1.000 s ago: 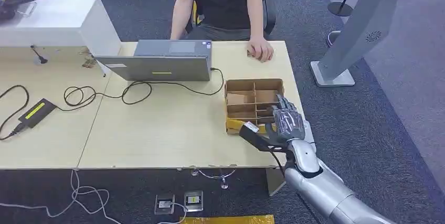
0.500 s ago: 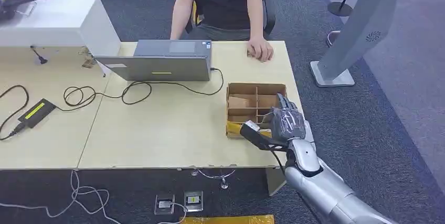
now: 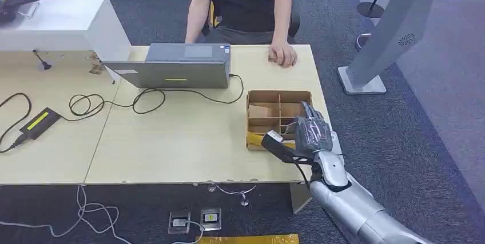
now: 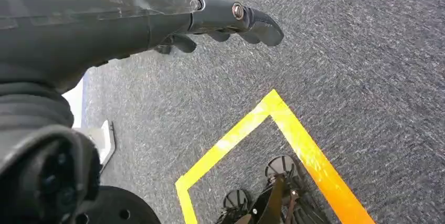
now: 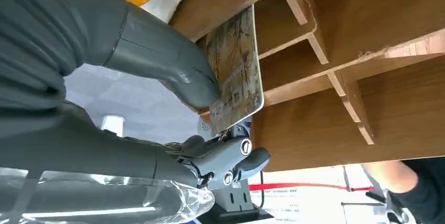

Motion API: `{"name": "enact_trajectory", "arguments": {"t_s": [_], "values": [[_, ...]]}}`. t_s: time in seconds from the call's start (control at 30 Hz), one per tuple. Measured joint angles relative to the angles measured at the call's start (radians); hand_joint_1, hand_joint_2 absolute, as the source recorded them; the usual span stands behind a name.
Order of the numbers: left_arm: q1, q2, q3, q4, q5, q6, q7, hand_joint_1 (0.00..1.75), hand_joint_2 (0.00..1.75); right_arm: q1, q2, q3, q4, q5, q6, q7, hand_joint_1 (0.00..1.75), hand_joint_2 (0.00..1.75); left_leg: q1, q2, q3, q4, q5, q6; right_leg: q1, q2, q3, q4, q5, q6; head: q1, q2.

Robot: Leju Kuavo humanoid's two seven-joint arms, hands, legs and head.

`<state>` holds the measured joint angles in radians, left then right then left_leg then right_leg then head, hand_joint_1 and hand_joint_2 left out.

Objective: Pass the card to the sensor for recognition and then transmit it.

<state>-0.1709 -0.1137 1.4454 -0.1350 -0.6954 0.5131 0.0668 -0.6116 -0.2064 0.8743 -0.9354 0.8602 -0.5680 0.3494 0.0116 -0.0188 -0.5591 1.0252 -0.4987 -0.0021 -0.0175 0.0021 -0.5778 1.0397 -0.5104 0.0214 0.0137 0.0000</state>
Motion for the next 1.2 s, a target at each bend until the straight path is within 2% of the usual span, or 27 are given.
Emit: {"name": "enact_trajectory", "arguments": {"t_s": [0.3, 0.43, 0.77, 1.2], "values": [[-0.004, 0.000, -0.011, 0.000, -0.006, 0.001, 0.000, 0.00, 0.00, -0.006, 0.001, 0.000, 0.010, 0.028, -0.083, 0.000, 1.75, 1.75, 0.000, 0.000, 0.000, 0.000, 0.000, 0.000, 0.000, 0.000, 0.000, 0.000, 0.000, 0.000, 0.000, 0.000], [-0.004, 0.000, -0.011, 0.000, -0.008, 0.001, 0.000, 0.00, 0.00, -0.008, 0.001, -0.013, -0.010, 0.119, -0.122, 0.004, 1.75, 1.75, 0.000, 0.000, 0.000, 0.000, 0.000, 0.000, 0.000, 0.000, 0.000, 0.000, 0.000, 0.000, 0.000, 0.000], [-0.008, 0.000, -0.012, 0.000, -0.020, -0.003, 0.000, 0.00, 0.00, -0.047, 0.000, -0.080, -0.137, 0.239, -0.125, 0.028, 1.75, 1.75, 0.000, 0.000, 0.000, 0.000, 0.000, 0.000, 0.000, 0.000, 0.000, 0.000, 0.000, 0.000, 0.000, 0.000], [-0.008, -0.001, -0.012, 0.000, -0.018, -0.003, -0.001, 0.00, 0.00, -0.078, 0.000, -0.097, -0.245, 0.246, -0.091, 0.063, 1.75, 1.75, 0.000, 0.000, 0.000, 0.000, 0.000, 0.000, 0.000, 0.000, 0.000, 0.000, 0.000, 0.000, 0.000, 0.000]]}}
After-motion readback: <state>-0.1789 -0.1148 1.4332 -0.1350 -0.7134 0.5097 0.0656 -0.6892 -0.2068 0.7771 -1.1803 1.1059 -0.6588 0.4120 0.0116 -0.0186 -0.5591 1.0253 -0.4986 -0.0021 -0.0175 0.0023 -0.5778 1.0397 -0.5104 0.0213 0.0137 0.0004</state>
